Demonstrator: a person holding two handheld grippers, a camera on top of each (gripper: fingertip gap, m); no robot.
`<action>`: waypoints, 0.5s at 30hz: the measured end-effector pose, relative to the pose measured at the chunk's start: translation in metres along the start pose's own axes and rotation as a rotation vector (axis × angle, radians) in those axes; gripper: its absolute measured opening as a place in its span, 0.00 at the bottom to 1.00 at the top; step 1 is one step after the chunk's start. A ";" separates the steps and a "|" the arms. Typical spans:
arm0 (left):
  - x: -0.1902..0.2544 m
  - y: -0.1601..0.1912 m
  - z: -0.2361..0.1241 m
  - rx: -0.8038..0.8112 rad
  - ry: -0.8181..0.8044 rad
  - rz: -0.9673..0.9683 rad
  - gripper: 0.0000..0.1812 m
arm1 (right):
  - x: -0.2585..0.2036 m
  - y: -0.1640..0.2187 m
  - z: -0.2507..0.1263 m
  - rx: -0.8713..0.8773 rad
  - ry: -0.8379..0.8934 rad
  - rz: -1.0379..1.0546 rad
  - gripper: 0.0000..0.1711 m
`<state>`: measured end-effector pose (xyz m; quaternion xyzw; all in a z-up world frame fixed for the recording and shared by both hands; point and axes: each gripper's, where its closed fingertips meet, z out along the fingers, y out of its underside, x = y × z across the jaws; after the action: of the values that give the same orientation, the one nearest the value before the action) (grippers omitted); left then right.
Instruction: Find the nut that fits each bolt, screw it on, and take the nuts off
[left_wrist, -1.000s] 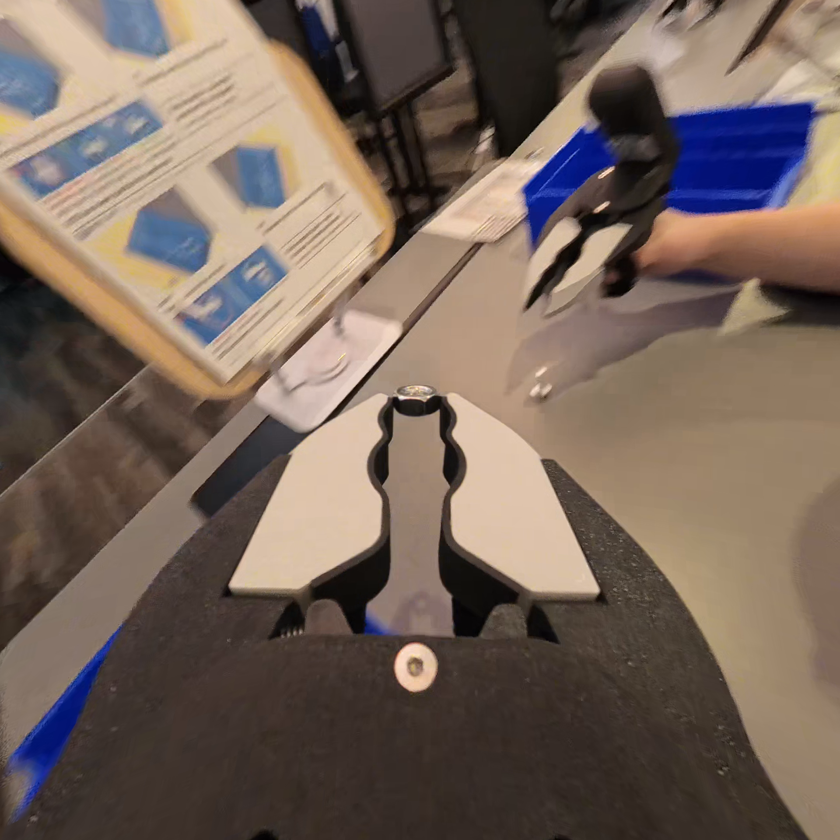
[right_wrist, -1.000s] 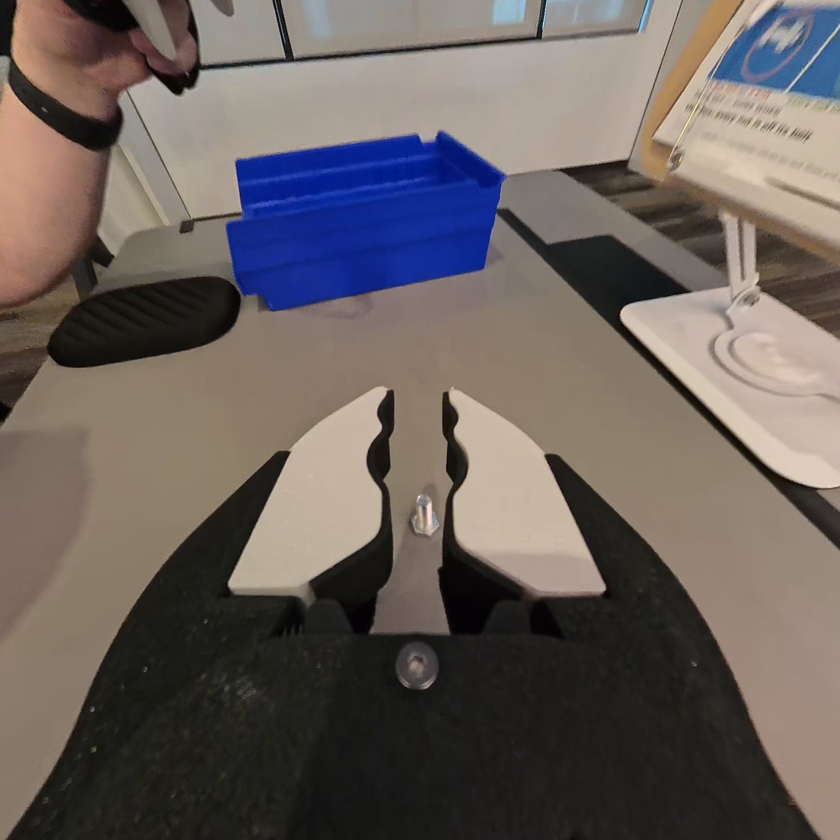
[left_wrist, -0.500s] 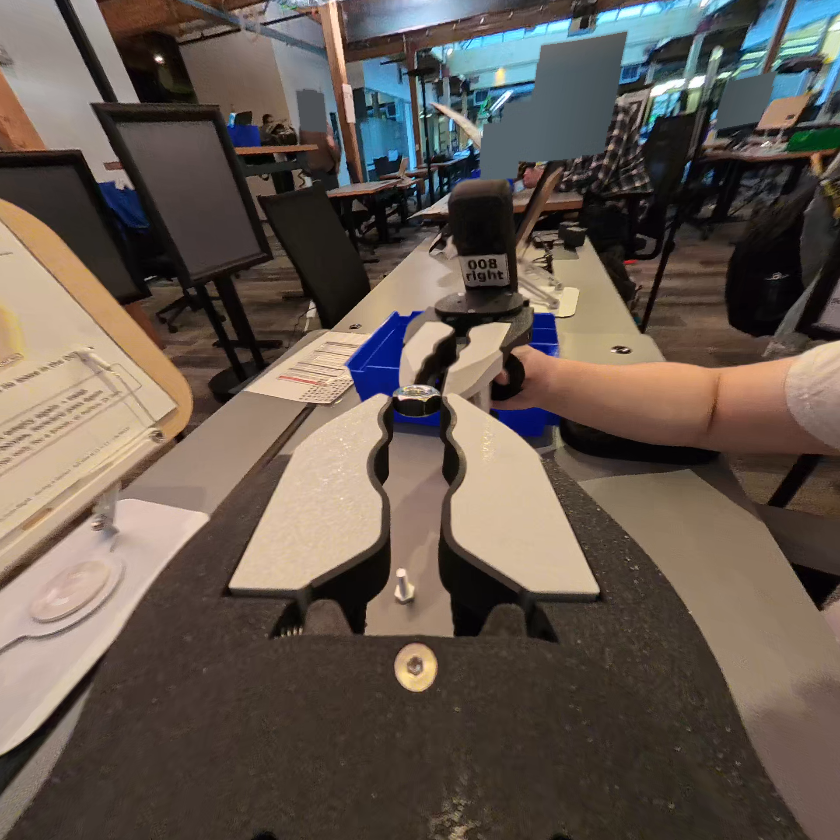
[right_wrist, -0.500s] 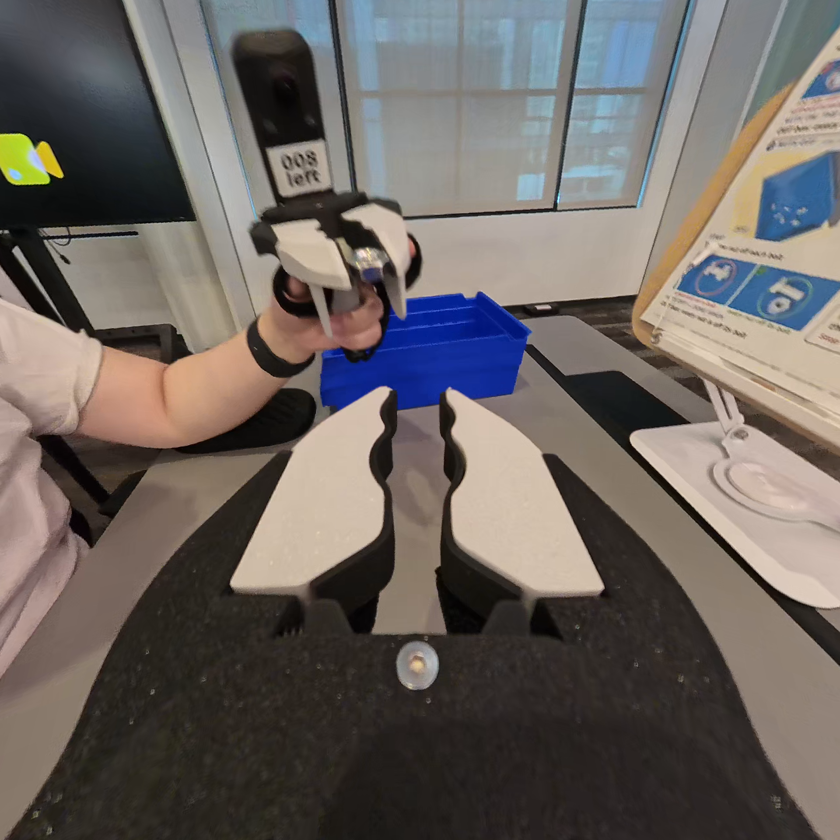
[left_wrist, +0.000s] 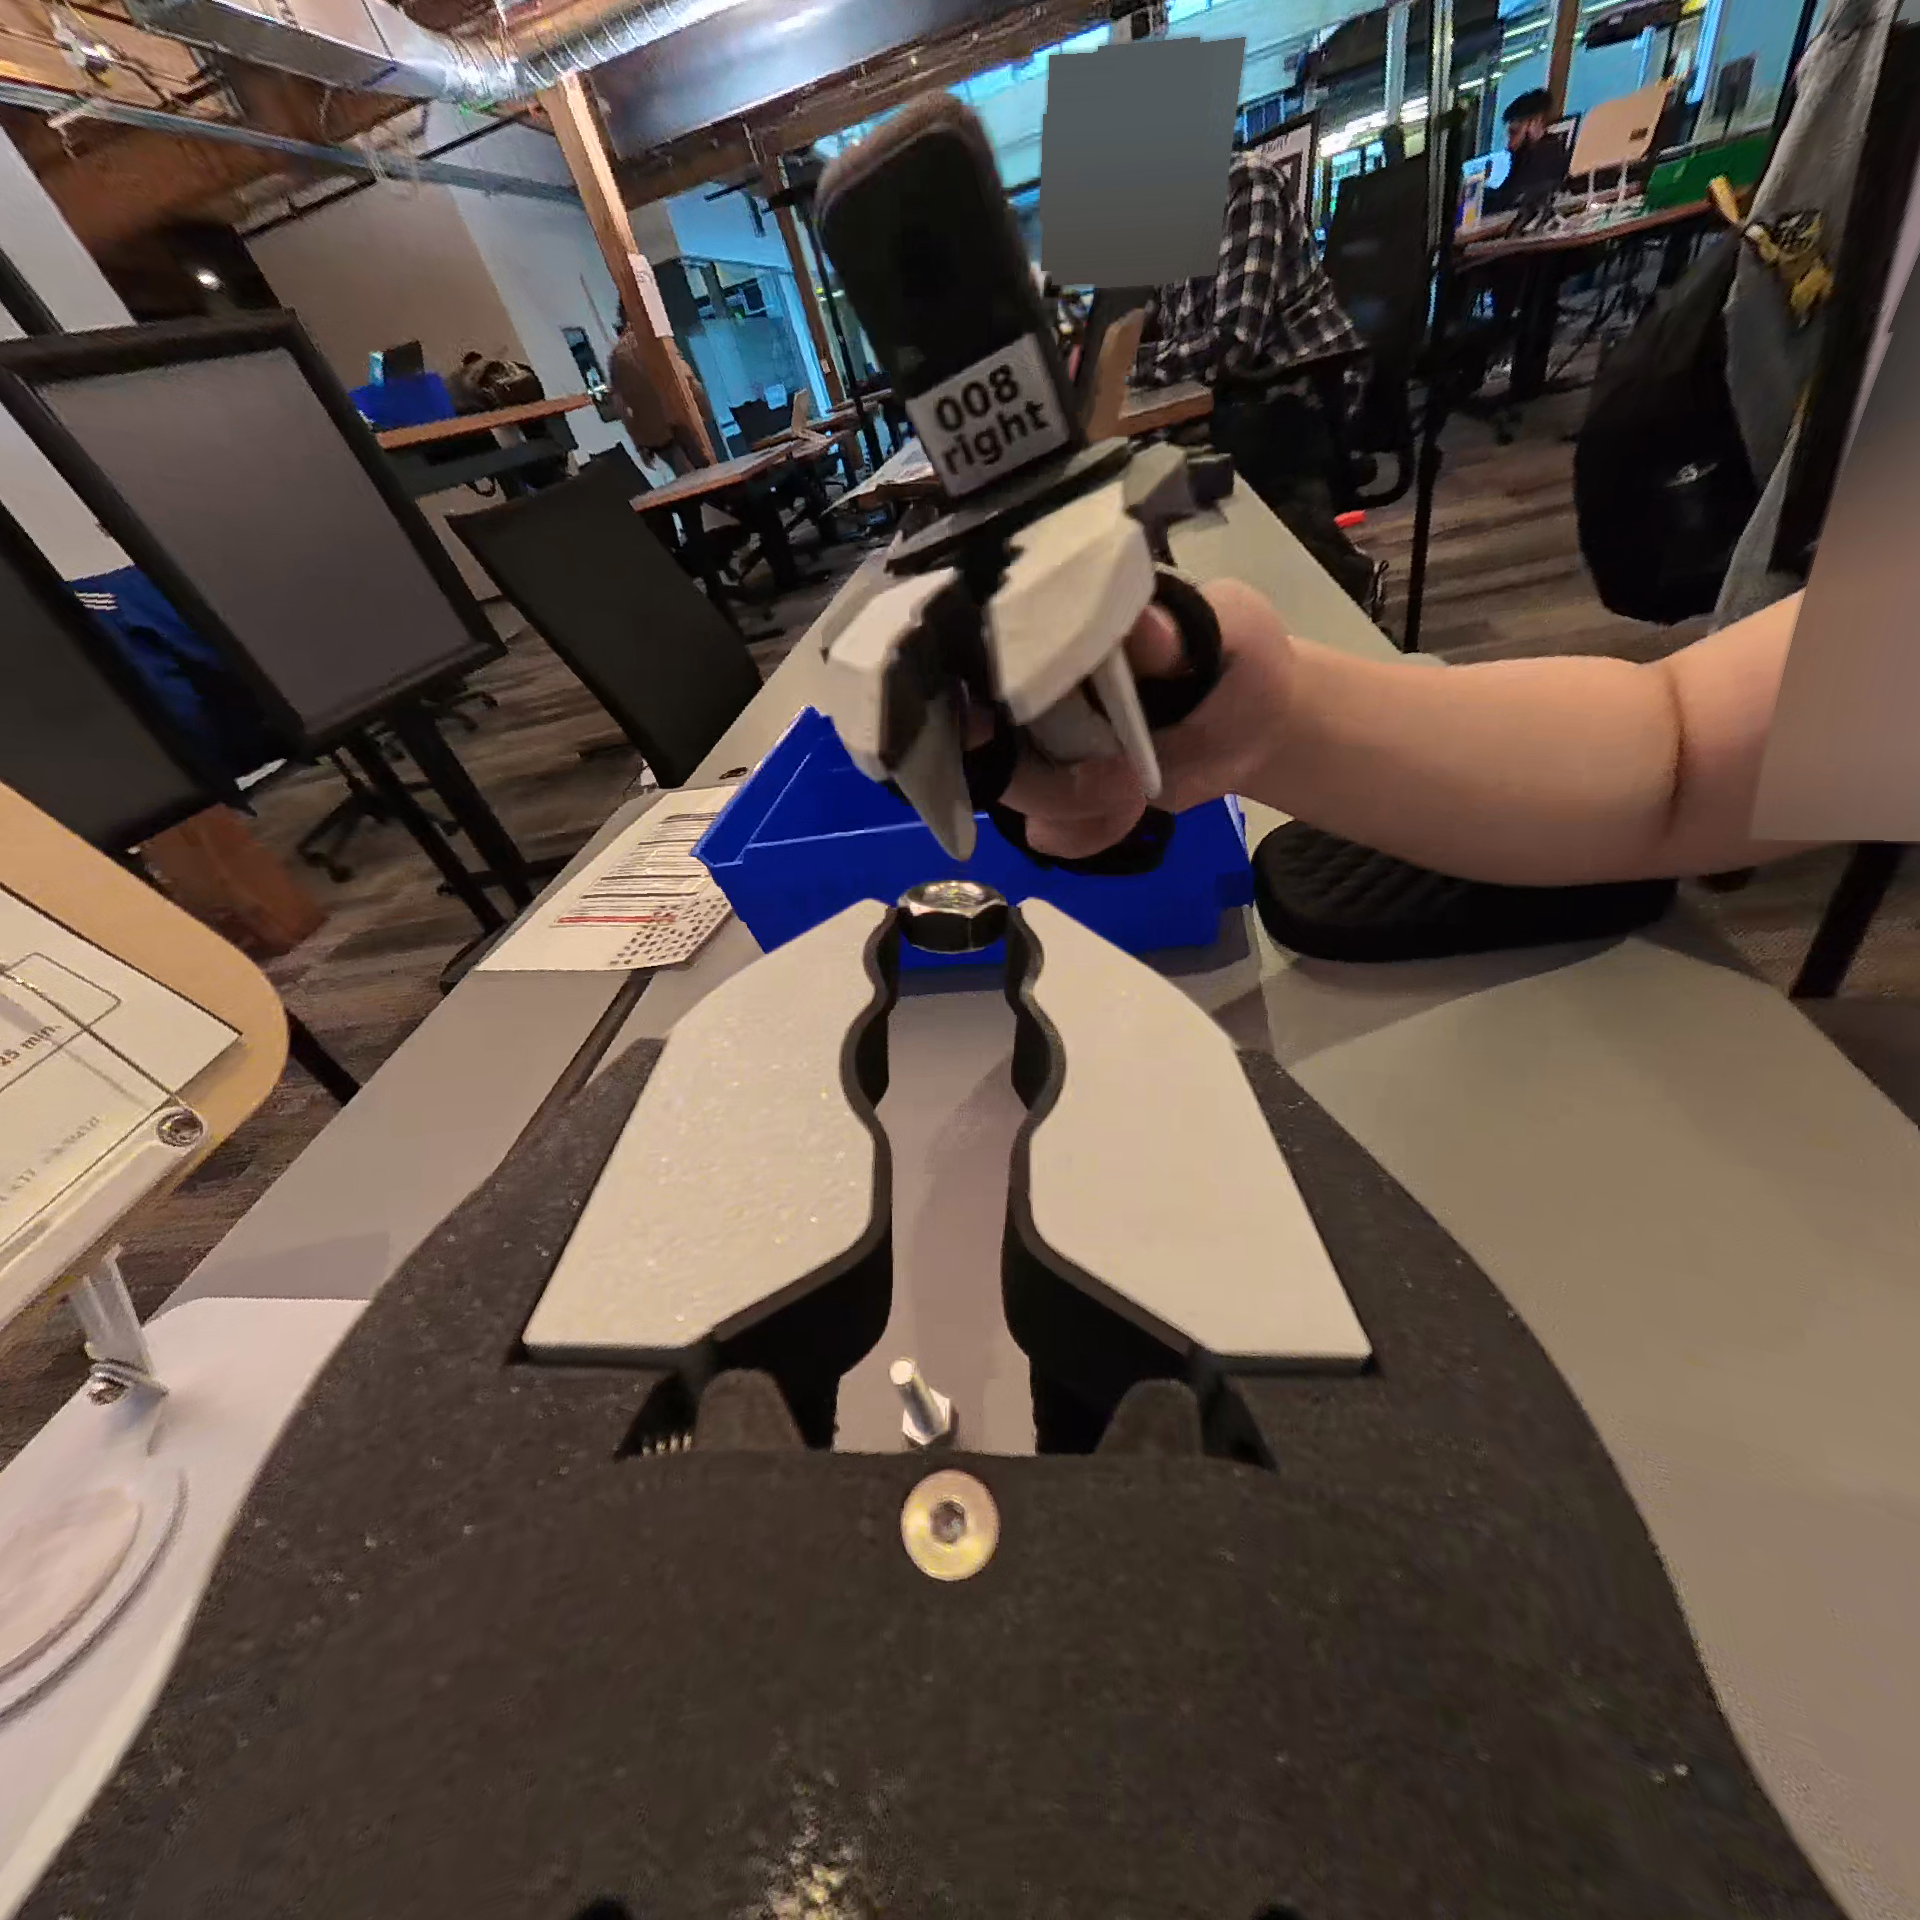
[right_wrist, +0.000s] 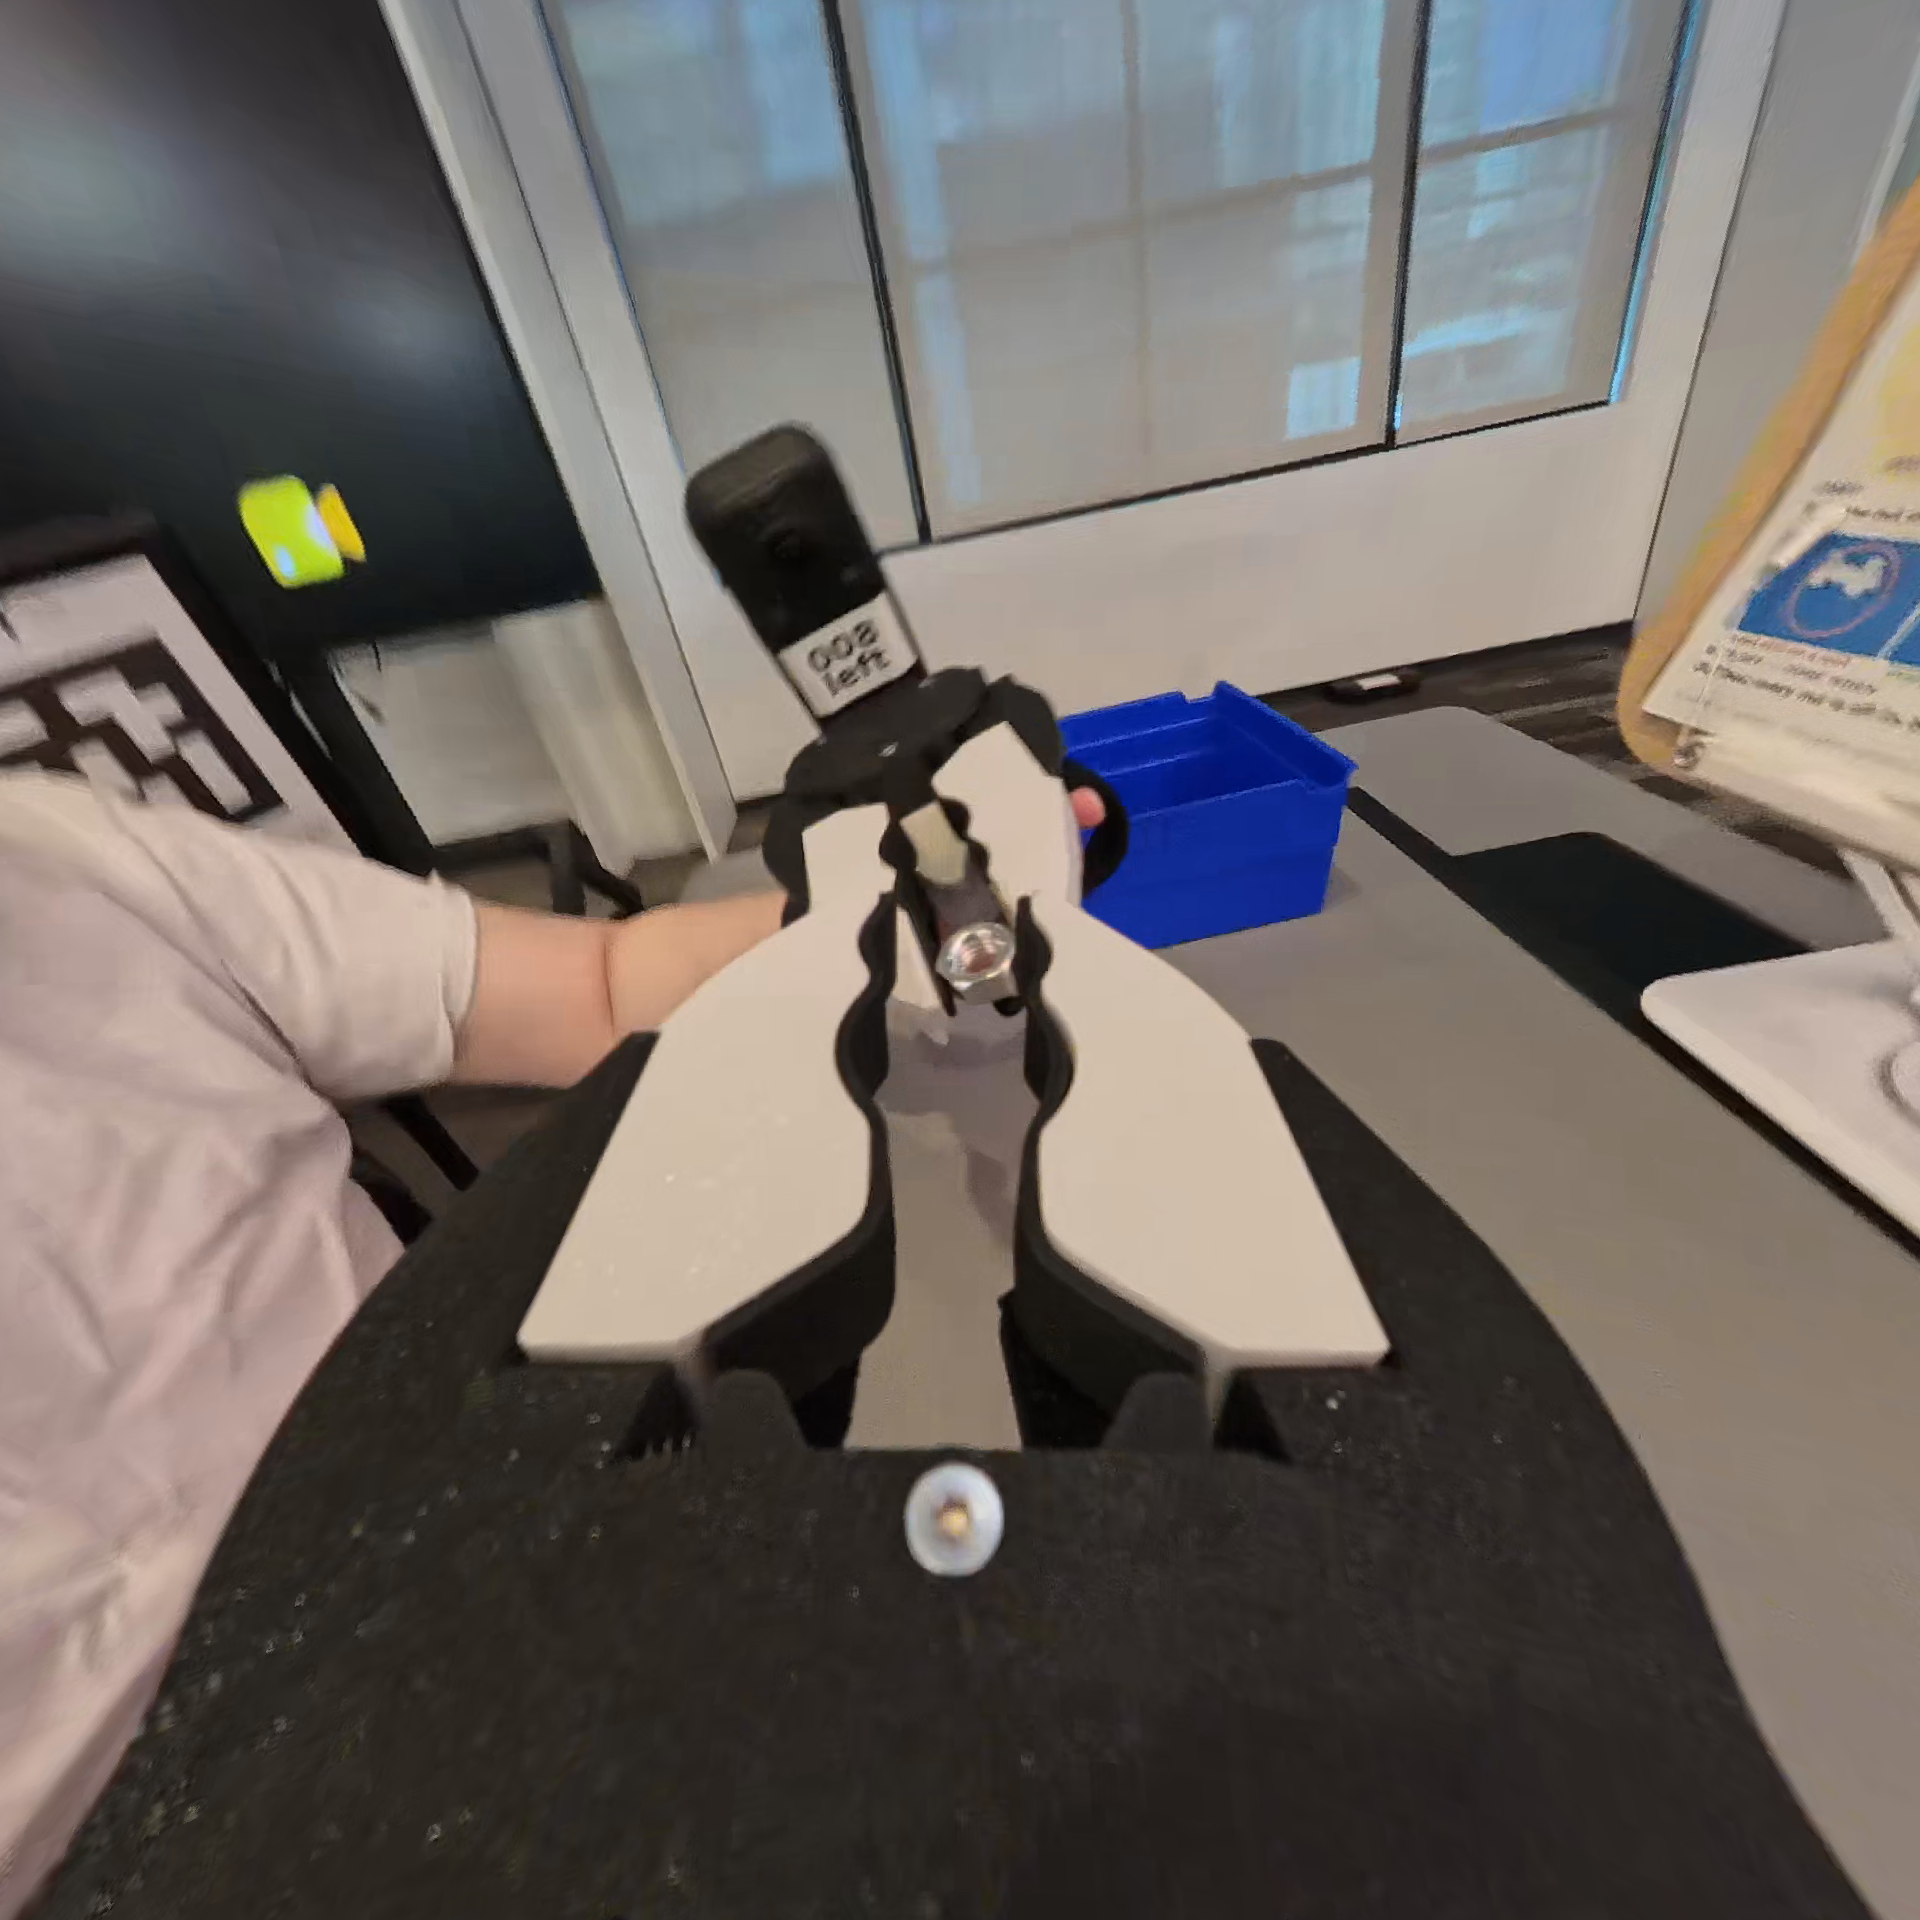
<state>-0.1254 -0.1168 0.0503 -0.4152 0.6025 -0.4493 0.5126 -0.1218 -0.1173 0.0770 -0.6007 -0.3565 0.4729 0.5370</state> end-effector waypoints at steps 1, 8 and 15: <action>0.000 -0.002 0.001 0.014 -0.002 -0.008 0.10 | 0.005 -0.001 -0.003 0.014 0.008 0.030 0.12; 0.012 -0.010 0.002 0.046 0.057 -0.050 0.10 | -0.002 0.009 -0.006 -0.048 0.042 -0.270 0.16; 0.017 -0.016 0.002 0.086 0.104 -0.091 0.10 | -0.016 0.009 0.001 -0.030 -0.013 -0.292 0.16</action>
<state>-0.1246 -0.1372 0.0616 -0.3959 0.5890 -0.5184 0.4770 -0.1282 -0.1339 0.0707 -0.5474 -0.4506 0.3883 0.5887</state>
